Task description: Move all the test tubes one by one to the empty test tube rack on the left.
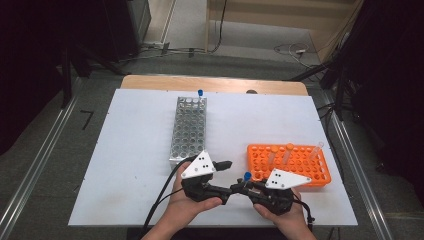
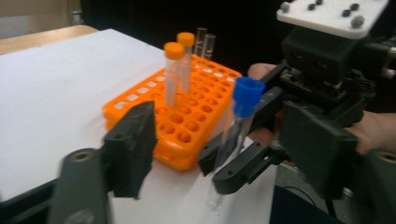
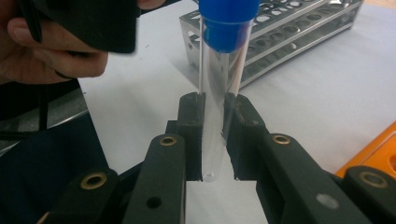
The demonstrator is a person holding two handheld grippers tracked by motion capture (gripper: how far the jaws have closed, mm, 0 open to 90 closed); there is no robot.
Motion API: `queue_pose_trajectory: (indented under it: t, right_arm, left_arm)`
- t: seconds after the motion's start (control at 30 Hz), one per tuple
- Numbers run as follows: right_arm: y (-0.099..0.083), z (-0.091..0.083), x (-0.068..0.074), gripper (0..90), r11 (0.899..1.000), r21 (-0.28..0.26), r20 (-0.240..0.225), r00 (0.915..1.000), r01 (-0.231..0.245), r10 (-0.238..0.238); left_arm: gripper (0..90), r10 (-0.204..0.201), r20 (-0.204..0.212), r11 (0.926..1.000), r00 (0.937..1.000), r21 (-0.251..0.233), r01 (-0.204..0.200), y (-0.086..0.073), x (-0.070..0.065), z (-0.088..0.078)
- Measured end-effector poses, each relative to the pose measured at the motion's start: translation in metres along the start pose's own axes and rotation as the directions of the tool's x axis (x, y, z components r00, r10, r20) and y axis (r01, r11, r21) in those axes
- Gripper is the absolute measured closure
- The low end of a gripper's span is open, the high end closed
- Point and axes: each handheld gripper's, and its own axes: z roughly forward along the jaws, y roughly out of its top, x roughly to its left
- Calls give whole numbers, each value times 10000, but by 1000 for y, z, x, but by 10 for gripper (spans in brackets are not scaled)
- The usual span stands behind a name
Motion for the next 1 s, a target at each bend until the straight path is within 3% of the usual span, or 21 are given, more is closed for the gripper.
queue_pose_trajectory:
  t: [0.3, 0.63, 1.0]
  right_arm:
    - [1, 4, 6, 750, 9997, 65, -273, 9994, 218, -216]
    - [1, 5, 8, 750, 9994, 116, -493, 9982, 336, -330]
    - [0, 4, 6, 744, 9998, 75, -648, 9977, 207, -201]
  left_arm:
    - [572, 149, 313, 9998, 9994, 98, -152, 0, -4, 7]
    - [727, 383, 612, 9988, 9974, 295, -401, -2, -8, 12]
    - [759, 661, 446, 9974, 9968, 255, -673, -2, -8, 12]
